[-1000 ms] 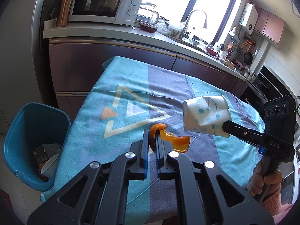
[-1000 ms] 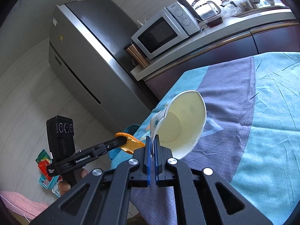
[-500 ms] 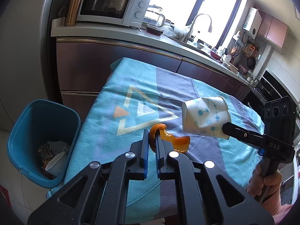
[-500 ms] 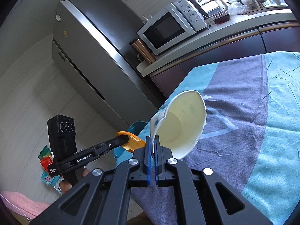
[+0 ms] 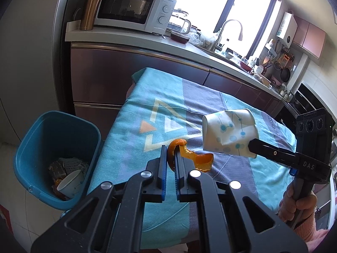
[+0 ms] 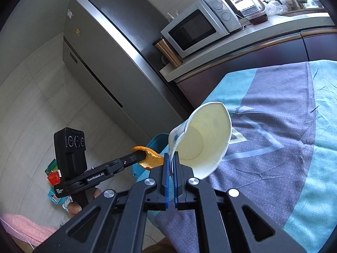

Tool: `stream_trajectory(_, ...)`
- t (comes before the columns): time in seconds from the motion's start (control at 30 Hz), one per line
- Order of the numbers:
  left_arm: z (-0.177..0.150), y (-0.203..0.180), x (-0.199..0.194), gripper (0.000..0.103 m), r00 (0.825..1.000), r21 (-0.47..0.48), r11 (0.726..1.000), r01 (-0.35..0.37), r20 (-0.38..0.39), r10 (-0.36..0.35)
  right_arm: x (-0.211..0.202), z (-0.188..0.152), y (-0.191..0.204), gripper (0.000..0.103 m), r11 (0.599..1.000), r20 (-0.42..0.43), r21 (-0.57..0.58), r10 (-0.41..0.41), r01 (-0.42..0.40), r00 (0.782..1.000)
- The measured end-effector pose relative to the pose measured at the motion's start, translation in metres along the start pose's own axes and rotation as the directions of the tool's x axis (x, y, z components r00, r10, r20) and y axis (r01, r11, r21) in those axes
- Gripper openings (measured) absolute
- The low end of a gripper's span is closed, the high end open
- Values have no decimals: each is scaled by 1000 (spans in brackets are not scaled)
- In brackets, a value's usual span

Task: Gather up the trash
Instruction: 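Lift the peel and cup and carry them toward the teal bin with both tools, then lower the held peel and cup into the teal bin with both tools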

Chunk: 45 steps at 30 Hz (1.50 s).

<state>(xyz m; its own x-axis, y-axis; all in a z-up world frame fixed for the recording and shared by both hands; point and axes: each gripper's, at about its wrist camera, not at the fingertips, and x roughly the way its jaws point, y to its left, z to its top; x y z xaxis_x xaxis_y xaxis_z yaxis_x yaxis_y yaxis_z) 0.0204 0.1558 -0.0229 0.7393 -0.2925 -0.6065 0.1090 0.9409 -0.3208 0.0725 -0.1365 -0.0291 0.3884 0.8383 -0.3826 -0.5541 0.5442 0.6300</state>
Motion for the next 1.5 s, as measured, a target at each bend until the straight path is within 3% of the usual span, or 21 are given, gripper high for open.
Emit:
stream_trajectory(0.87,0,22,-19,7,999,-18,999,-32,32,33,26,5,16,3,998,-40,-28,53,-54,998)
stream_trajectory(1.5,3,55,-44,7,993,-60,994,-90,72,95,54,10,33,3,993,-79,-51,100,-104,992)
